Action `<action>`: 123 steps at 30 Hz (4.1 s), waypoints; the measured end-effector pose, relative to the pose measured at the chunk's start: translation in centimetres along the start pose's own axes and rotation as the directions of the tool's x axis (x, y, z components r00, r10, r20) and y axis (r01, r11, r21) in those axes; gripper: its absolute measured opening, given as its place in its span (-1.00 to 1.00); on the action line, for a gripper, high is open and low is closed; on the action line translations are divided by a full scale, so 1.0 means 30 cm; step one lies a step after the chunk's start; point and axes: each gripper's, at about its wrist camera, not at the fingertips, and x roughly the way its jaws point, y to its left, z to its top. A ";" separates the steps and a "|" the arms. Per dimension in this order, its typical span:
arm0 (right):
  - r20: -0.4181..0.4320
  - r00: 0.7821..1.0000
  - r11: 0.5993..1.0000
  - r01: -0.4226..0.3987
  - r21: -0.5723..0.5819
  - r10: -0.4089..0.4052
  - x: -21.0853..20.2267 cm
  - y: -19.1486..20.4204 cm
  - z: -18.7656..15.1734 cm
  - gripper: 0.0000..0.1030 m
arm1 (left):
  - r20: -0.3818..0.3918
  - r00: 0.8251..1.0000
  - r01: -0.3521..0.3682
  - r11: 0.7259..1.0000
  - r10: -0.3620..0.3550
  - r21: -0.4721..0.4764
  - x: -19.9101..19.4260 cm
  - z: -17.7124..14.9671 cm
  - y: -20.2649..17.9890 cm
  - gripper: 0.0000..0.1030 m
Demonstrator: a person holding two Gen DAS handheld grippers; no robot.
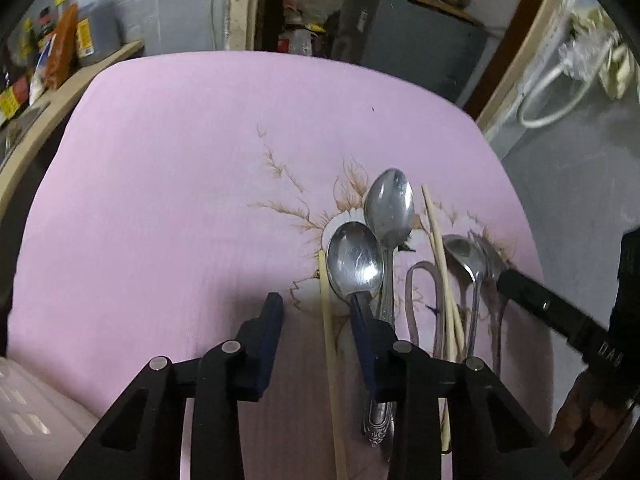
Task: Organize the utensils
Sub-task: 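Grasp a wooden chopstick with the left tool while the right tool grasps a steel fork, then carry both utensils to the white holder, lower them in and open both tools, then withdraw both open tools from the holder toward the remaining utensils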
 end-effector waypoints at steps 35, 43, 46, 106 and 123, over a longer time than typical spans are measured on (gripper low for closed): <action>0.212 0.977 0.996 0.035 -0.082 -0.017 -0.323 0.279 -0.110 -0.94 | 0.229 0.937 0.255 0.965 -0.264 0.069 -0.384 -0.067 0.015 -0.90; 0.345 0.938 0.991 0.021 -0.133 0.026 -0.419 0.458 -0.097 -0.94 | 0.392 0.873 0.294 0.954 -0.291 0.053 -0.582 -0.050 0.111 -0.90; 0.398 0.916 0.987 0.010 -0.161 0.055 -0.448 0.553 -0.083 -0.94 | 0.455 0.842 0.306 0.951 -0.291 0.043 -0.668 -0.024 0.167 -0.90; 0.413 0.904 0.940 0.041 -0.338 0.109 -0.094 1.117 -0.280 -0.78 | 0.630 0.772 0.161 0.984 -0.078 -0.075 -0.741 -0.167 0.833 -0.68; 0.561 0.826 0.940 0.144 -0.308 0.056 -0.470 1.034 -0.153 0.43 | 0.678 0.734 0.153 0.983 -0.048 -0.096 -0.933 -0.124 0.632 0.67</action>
